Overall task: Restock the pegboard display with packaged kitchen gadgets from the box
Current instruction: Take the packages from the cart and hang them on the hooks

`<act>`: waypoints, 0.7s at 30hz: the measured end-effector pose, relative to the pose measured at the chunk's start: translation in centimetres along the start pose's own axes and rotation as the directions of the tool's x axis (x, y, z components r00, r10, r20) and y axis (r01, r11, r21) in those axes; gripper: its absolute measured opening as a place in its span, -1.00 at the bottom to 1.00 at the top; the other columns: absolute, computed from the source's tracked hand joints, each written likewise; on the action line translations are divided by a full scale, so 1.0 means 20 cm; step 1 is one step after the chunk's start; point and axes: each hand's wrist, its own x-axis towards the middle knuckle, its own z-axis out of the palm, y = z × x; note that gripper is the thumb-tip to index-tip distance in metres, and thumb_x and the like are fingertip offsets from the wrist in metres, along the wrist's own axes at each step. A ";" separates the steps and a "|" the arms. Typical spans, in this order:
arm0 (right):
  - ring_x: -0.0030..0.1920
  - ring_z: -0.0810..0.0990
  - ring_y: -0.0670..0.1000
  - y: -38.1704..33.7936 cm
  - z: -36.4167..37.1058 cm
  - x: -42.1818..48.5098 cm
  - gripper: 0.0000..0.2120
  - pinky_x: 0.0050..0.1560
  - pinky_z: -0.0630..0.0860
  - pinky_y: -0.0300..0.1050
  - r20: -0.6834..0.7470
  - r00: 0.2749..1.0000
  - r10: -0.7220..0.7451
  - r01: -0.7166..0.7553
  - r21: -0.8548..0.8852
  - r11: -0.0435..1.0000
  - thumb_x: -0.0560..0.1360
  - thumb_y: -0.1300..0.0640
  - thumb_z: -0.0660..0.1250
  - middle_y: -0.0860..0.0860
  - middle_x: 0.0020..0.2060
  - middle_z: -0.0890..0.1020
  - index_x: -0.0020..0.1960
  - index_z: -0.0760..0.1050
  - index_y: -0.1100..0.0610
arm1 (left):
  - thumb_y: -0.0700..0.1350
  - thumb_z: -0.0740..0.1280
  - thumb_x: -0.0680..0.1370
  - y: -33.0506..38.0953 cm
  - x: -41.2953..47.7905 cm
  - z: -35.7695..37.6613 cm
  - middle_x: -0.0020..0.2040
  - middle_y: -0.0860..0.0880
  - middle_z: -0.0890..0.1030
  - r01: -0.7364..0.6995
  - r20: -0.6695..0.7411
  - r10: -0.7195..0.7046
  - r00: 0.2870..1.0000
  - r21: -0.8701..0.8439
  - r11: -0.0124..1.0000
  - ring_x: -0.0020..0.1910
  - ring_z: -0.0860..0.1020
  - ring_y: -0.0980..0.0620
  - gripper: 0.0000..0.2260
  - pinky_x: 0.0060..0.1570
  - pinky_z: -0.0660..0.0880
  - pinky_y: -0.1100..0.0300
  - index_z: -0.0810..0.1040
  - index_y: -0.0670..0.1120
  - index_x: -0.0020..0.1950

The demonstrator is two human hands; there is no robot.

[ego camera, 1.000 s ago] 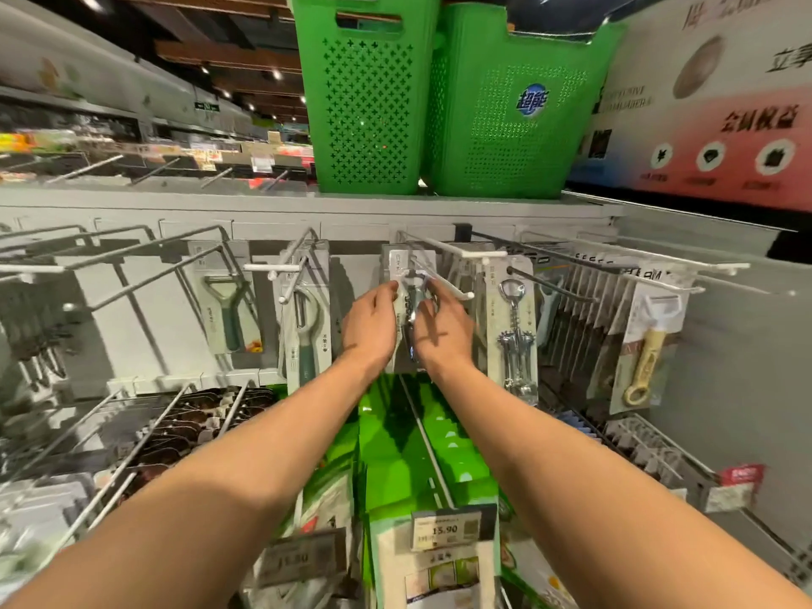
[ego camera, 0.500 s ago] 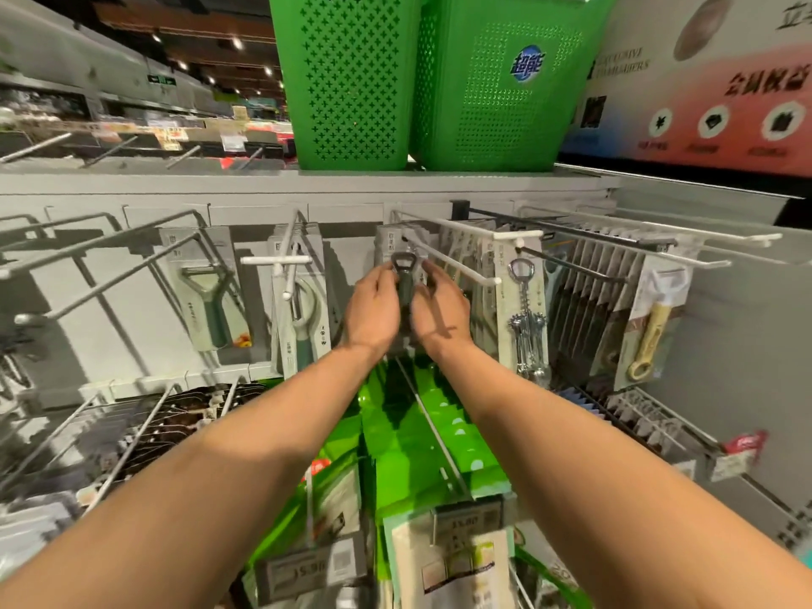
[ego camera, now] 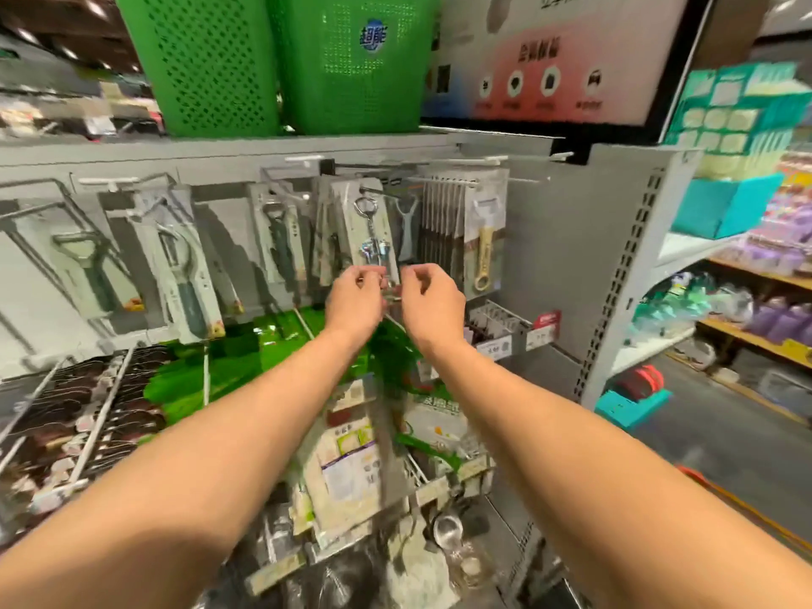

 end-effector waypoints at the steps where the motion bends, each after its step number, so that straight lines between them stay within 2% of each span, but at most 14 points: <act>1: -0.04 0.59 -0.04 0.05 -0.08 -0.02 -0.77 -0.08 0.35 -0.18 -0.021 1.000 0.016 -0.016 -0.004 1.000 0.66 -0.03 0.24 -0.10 -0.11 0.65 0.15 0.61 0.04 | -0.02 0.19 0.64 0.00 -0.05 0.08 0.04 -0.05 0.73 0.007 0.038 -0.007 0.999 -0.005 1.000 -0.12 0.70 -0.08 -0.80 0.07 0.65 -0.08 0.60 0.08 -0.04; 3: 0.01 0.62 0.01 0.18 -0.26 -0.07 -0.79 -0.07 0.38 -0.14 -0.073 0.996 0.055 -0.058 -0.027 0.998 0.66 -0.02 0.24 -0.08 -0.11 0.65 0.13 0.61 0.03 | 0.00 0.22 0.64 -0.05 -0.13 0.27 0.05 -0.08 0.74 -0.006 0.109 0.006 0.994 0.001 1.000 -0.10 0.70 -0.09 -0.82 0.07 0.63 -0.12 0.61 0.09 -0.05; 5: 0.07 0.64 0.08 0.29 -0.42 -0.12 -0.81 -0.02 0.45 -0.09 -0.119 0.986 0.120 -0.126 -0.044 0.991 0.65 -0.01 0.25 -0.01 -0.05 0.70 0.10 0.60 0.02 | 0.11 0.24 0.53 -0.11 -0.18 0.46 0.01 -0.03 0.74 -0.010 0.180 0.006 0.984 0.021 1.000 0.00 0.72 -0.16 -0.80 0.11 0.63 -0.20 0.64 0.10 -0.05; 7: 0.12 0.63 0.11 0.41 -0.60 -0.17 -0.81 -0.02 0.40 -0.14 -0.182 0.967 0.177 -0.191 -0.060 0.980 0.64 0.00 0.25 0.05 0.04 0.72 0.11 0.61 0.03 | 0.13 0.27 0.53 -0.19 -0.24 0.67 0.00 -0.04 0.74 -0.028 0.269 0.015 0.963 0.046 0.999 0.02 0.72 -0.18 -0.78 0.12 0.63 -0.21 0.65 0.07 -0.02; 9: 0.14 0.63 0.10 0.54 -0.79 -0.22 -0.79 -0.08 0.31 -0.21 -0.247 0.940 0.237 -0.260 -0.067 0.963 0.65 0.02 0.26 0.06 0.07 0.72 0.14 0.62 0.06 | 0.12 0.26 0.56 -0.16 -0.39 0.86 -0.03 -0.03 0.73 -0.026 0.361 -0.005 0.932 0.079 0.997 -0.09 0.70 -0.14 -0.78 0.07 0.64 -0.10 0.63 0.05 0.03; 11: 0.13 0.62 0.09 0.69 -1.00 -0.28 -0.79 -0.12 0.27 -0.26 -0.321 0.898 0.302 -0.338 -0.062 0.939 0.66 0.04 0.26 0.06 0.08 0.72 0.16 0.63 0.07 | 0.02 0.26 0.65 -0.15 -0.55 1.10 -0.07 -0.04 0.69 -0.016 0.482 -0.018 0.876 0.066 0.998 -0.25 0.62 -0.09 -0.87 -0.05 0.59 0.00 0.59 0.05 0.00; 13: 0.12 0.63 0.11 0.82 -1.13 -0.32 -0.80 -0.10 0.30 -0.22 -0.358 0.862 0.359 -0.399 -0.044 0.916 0.65 0.03 0.26 0.06 0.04 0.72 0.15 0.62 0.06 | -0.10 0.25 0.70 -0.17 -0.64 1.28 -0.06 -0.07 0.66 -0.005 0.535 -0.031 0.844 0.066 0.998 -0.32 0.56 -0.03 -0.84 -0.16 0.54 0.07 0.58 0.05 -0.01; 15: 0.10 0.65 0.13 0.98 -1.27 -0.34 -0.81 -0.04 0.39 -0.17 -0.412 0.814 0.409 -0.462 -0.033 0.886 0.64 0.03 0.27 0.08 0.01 0.74 0.13 0.62 0.05 | -0.13 0.25 0.70 -0.23 -0.72 1.47 -0.04 -0.10 0.64 0.018 0.607 -0.060 0.792 0.076 0.997 -0.36 0.54 -0.03 -0.86 -0.27 0.48 0.14 0.57 0.01 0.01; 17: 0.07 0.68 0.14 1.13 -1.41 -0.37 -0.81 0.10 0.53 -0.09 -0.452 0.766 0.457 -0.520 -0.016 0.854 0.63 0.04 0.28 0.11 -0.01 0.74 0.11 0.62 0.09 | -0.02 0.30 0.64 -0.29 -0.81 1.66 -0.03 -0.12 0.65 0.046 0.670 -0.088 0.737 0.080 0.996 -0.30 0.60 -0.15 -0.91 -0.23 0.49 0.12 0.56 0.02 -0.03; 18: 0.06 0.69 0.16 1.20 -1.45 -0.38 -0.80 0.13 0.56 -0.03 -0.464 0.749 0.473 -0.540 -0.015 0.841 0.63 0.04 0.28 0.12 -0.02 0.74 0.10 0.63 0.10 | 0.07 0.31 0.57 -0.32 -0.83 1.71 -0.03 -0.11 0.67 0.044 0.685 -0.106 0.721 0.107 0.993 -0.23 0.64 -0.19 -0.85 -0.16 0.52 0.09 0.57 0.02 -0.03; 21: 0.08 0.67 0.15 1.50 -1.63 -0.42 -0.78 0.11 0.57 -0.02 -0.507 0.652 0.563 -0.653 0.001 0.757 0.60 -0.02 0.26 0.06 -0.01 0.74 0.02 0.64 0.04 | 0.21 0.28 0.43 -0.47 -0.90 2.02 -0.11 -0.02 0.69 0.058 0.756 -0.151 0.637 0.148 0.987 -0.21 0.62 -0.07 -0.69 -0.04 0.50 0.04 0.60 0.02 -0.04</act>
